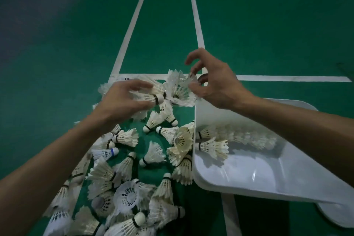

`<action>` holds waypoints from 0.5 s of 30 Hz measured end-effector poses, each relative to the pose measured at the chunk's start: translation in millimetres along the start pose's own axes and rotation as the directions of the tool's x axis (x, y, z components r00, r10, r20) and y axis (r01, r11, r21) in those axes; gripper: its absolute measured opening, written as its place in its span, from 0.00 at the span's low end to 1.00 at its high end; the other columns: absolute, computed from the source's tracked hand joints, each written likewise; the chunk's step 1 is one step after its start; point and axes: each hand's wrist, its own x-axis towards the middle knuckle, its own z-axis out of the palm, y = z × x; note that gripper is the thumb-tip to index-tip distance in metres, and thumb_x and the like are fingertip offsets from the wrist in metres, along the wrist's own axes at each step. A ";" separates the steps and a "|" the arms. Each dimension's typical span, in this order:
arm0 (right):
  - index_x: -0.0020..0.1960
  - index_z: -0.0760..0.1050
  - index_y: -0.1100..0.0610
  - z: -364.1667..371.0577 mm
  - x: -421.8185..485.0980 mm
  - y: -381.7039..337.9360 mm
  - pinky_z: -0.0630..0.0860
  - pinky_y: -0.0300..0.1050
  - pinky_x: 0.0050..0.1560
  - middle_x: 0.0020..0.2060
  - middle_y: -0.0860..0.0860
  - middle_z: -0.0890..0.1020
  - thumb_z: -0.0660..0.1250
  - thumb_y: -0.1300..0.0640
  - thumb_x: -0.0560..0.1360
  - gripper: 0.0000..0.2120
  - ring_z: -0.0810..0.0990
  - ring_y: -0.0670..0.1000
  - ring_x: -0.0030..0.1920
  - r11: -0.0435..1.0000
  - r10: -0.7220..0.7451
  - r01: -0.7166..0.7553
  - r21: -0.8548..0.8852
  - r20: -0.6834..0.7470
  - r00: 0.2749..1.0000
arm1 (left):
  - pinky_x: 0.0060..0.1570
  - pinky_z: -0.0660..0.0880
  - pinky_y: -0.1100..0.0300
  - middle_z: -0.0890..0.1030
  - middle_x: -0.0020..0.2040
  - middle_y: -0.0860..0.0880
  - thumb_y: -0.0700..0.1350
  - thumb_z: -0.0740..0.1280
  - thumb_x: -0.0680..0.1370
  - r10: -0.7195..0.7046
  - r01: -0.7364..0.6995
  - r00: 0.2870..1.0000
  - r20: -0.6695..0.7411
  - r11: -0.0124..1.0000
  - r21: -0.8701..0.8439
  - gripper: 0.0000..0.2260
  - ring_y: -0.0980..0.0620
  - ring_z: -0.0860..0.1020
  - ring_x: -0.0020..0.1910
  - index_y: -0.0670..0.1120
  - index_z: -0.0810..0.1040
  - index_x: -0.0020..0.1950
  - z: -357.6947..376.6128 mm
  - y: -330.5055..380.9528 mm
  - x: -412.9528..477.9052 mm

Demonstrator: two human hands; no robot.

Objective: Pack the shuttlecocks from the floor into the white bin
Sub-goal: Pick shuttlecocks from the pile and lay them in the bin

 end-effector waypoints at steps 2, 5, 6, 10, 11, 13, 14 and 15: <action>0.52 0.68 0.50 -13.0 -3.7 4.0 0.81 0.44 0.40 0.45 0.44 0.74 0.68 0.66 0.74 0.15 0.77 0.42 0.36 0.997 -0.073 0.073 0.003 -0.060 0.996 | 0.41 0.76 0.64 0.78 0.54 0.55 0.40 0.74 0.69 0.008 -0.012 0.998 -0.060 0.998 -0.065 0.19 0.54 0.79 0.48 0.51 0.78 0.59 1.6 14.6 -2.0; 0.47 0.76 0.55 -31.1 -14.5 14.7 0.80 0.43 0.45 0.46 0.47 0.78 0.68 0.67 0.74 0.08 0.77 0.42 0.42 0.982 -0.170 0.158 -0.102 -0.130 0.977 | 0.44 0.76 0.64 0.78 0.53 0.57 0.40 0.73 0.69 0.054 -0.061 0.993 -0.106 0.996 -0.061 0.20 0.56 0.79 0.48 0.51 0.77 0.60 10.3 34.5 -3.8; 0.47 0.79 0.57 -36.9 -19.5 19.7 0.80 0.43 0.46 0.48 0.49 0.79 0.68 0.67 0.74 0.06 0.78 0.46 0.45 0.980 -0.170 0.152 -0.129 -0.143 0.975 | 0.42 0.76 0.65 0.77 0.53 0.58 0.41 0.74 0.69 0.069 -0.075 0.992 -0.103 0.996 -0.050 0.21 0.57 0.80 0.46 0.51 0.77 0.61 15.5 40.2 -4.2; 0.50 0.83 0.59 -57.1 -40.1 39.5 0.80 0.44 0.51 0.47 0.48 0.80 0.68 0.66 0.75 0.07 0.80 0.48 0.46 0.995 -0.022 0.001 -0.105 -0.197 0.980 | 0.36 0.76 0.71 0.77 0.54 0.58 0.43 0.74 0.69 0.130 -0.130 0.989 -0.064 0.992 0.001 0.22 0.61 0.81 0.43 0.53 0.77 0.61 40.5 60.8 -4.9; 0.51 0.83 0.59 -61.2 -45.8 43.6 0.80 0.43 0.51 0.46 0.46 0.80 0.69 0.64 0.75 0.06 0.80 0.46 0.45 0.997 0.044 -0.058 -0.056 -0.217 0.975 | 0.35 0.75 0.73 0.78 0.54 0.58 0.42 0.74 0.69 0.145 -0.146 0.987 -0.064 0.989 -0.002 0.22 0.64 0.80 0.42 0.52 0.77 0.61 46.6 65.7 -3.6; 0.52 0.82 0.58 -69.0 -59.5 48.9 0.80 0.41 0.50 0.47 0.44 0.80 0.75 0.54 0.71 0.12 0.80 0.43 0.47 0.979 0.191 -0.171 0.113 -0.197 0.962 | 0.33 0.72 0.77 0.78 0.54 0.57 0.41 0.74 0.69 0.161 -0.162 0.985 -0.061 0.987 -0.015 0.21 0.68 0.79 0.41 0.52 0.77 0.61 58.8 74.2 -1.3; 0.53 0.82 0.57 -72.8 -68.1 51.8 0.79 0.38 0.51 0.49 0.43 0.79 0.76 0.48 0.66 0.19 0.80 0.43 0.49 0.959 0.247 -0.217 0.183 -0.160 0.956 | 0.32 0.72 0.77 0.78 0.54 0.57 0.41 0.74 0.69 0.160 -0.161 0.986 -0.053 0.987 -0.013 0.21 0.66 0.79 0.42 0.52 0.77 0.61 65.4 77.7 -1.0; 0.54 0.81 0.56 -76.4 -77.2 55.3 0.78 0.35 0.51 0.51 0.43 0.79 0.76 0.45 0.62 0.25 0.79 0.42 0.52 0.939 0.286 -0.255 0.231 -0.114 0.951 | 0.32 0.72 0.76 0.77 0.53 0.59 0.42 0.74 0.69 0.160 -0.160 0.986 -0.040 0.987 0.002 0.21 0.64 0.79 0.43 0.53 0.77 0.61 72.2 80.3 -1.8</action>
